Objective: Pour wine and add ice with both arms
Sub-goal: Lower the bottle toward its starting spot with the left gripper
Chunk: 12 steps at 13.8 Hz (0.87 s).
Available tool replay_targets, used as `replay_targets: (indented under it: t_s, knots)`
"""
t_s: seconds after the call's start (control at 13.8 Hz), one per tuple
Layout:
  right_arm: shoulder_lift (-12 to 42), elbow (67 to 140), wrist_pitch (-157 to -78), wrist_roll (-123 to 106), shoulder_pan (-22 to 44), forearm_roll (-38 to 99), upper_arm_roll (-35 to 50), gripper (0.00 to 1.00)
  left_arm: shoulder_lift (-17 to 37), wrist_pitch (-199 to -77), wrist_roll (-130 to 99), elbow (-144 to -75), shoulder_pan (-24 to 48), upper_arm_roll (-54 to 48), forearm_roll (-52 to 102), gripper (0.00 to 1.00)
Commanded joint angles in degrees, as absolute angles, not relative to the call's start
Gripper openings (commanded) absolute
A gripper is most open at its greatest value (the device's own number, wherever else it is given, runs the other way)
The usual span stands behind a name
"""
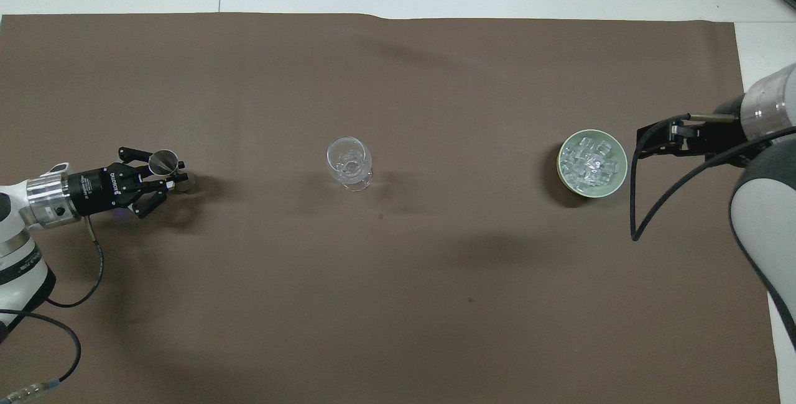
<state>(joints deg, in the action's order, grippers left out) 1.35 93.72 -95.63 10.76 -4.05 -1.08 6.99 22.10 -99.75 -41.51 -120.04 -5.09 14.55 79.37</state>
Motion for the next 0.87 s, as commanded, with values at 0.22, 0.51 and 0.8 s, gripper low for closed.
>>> replay_targets:
  t_s: [0.22, 0.51, 0.8]
  knots:
    - [-0.4, 104.7, -105.0, 4.7, -7.0, 0.1, 7.6, 1.00, 20.1, -102.2, -39.6, -123.9, -4.0, 14.9, 83.3, 0.00]
    - [-0.1, 113.3, -114.8, 2.1, -7.0, 0.0, 7.6, 1.00, 19.3, -102.7, -39.1, -125.8, -3.2, 14.9, 86.2, 0.00]
    - [1.0, 116.4, -120.0, 1.4, -7.0, -0.3, 7.6, 1.00, 19.3, -103.0, -38.1, -125.9, -2.8, 14.9, 86.3, 0.00]
